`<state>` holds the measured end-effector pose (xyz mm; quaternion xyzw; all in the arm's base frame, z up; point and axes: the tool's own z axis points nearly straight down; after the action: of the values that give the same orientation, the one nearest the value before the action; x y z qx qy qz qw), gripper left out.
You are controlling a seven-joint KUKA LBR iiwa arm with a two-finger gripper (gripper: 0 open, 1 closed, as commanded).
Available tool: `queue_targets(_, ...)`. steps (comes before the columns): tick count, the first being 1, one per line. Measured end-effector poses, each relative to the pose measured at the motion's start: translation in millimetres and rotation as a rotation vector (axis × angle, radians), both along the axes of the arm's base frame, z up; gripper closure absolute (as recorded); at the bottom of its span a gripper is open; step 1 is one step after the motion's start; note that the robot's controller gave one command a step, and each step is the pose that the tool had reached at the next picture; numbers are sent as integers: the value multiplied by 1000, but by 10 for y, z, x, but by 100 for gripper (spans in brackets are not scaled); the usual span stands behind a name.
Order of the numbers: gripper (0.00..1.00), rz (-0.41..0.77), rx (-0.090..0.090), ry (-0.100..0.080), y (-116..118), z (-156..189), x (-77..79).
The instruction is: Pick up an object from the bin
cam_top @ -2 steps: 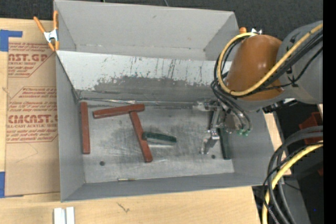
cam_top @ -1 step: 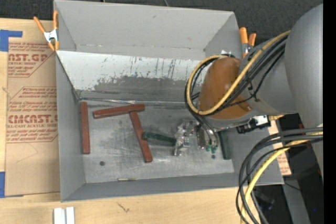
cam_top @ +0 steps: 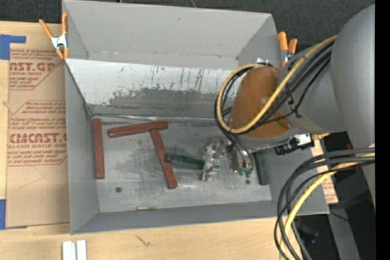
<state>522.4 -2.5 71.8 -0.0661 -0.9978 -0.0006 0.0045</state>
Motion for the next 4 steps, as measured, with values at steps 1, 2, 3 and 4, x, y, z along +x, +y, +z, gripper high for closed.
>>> queue_targets(1,100,-3,1,2,-18,96,-5)
queue_targets(2,0,-165,-3,-16,-363,-3,-115)
queue_targets(3,0,-165,-2,-14,-361,-6,-120)
queue_targets(4,100,-142,0,-3,480,6,-131)
